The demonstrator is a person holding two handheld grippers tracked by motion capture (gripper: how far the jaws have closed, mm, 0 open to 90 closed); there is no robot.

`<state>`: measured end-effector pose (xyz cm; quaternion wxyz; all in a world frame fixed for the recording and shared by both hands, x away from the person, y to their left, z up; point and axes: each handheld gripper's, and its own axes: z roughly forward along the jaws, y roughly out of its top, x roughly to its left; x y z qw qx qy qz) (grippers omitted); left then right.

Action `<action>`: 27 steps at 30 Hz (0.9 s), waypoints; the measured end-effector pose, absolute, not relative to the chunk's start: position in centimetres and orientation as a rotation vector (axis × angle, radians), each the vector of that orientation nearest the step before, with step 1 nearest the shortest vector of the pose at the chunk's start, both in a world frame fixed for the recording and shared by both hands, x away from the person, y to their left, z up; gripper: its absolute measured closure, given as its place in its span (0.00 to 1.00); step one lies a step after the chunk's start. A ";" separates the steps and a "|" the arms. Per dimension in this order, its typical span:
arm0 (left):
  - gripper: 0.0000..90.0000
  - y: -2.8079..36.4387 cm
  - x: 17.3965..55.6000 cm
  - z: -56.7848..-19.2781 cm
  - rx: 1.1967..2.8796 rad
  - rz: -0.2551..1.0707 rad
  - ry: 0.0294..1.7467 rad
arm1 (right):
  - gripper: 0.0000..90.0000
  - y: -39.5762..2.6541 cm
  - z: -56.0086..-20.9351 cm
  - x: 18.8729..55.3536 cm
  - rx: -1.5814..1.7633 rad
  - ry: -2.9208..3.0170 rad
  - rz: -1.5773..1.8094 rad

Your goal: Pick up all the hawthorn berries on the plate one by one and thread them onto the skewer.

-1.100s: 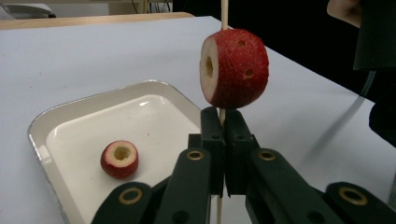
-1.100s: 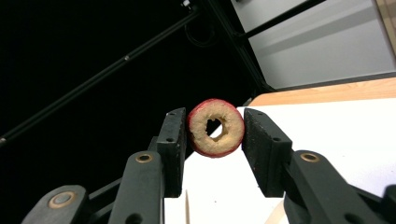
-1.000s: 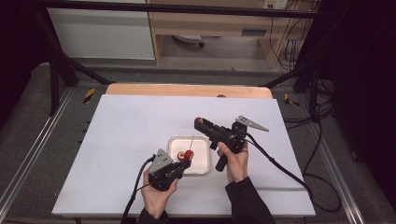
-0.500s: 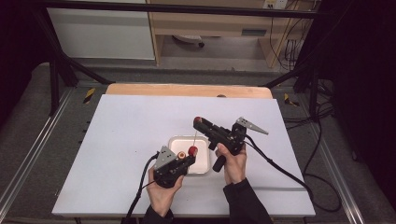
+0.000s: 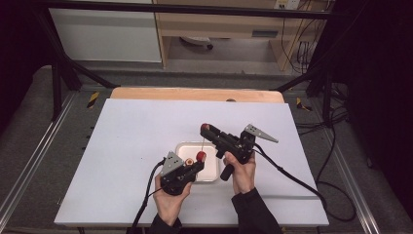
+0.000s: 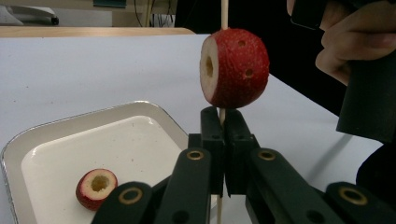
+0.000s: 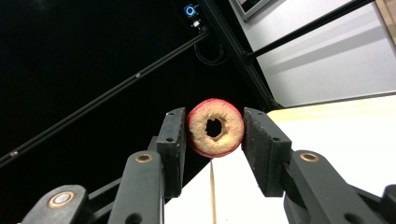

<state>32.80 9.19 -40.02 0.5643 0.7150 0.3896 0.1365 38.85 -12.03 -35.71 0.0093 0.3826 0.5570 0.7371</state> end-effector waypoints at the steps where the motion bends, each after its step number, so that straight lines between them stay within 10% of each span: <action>1: 0.99 9.2 32.8 -40.0 1.681 0.320 0.917 | 0.68 -12.0 -35.8 38.9 1.192 1.744 2.298; 27: 0.99 8.9 32.7 -40.5 1.625 0.252 0.961 | 0.68 -11.7 -36.2 38.2 1.109 1.786 2.251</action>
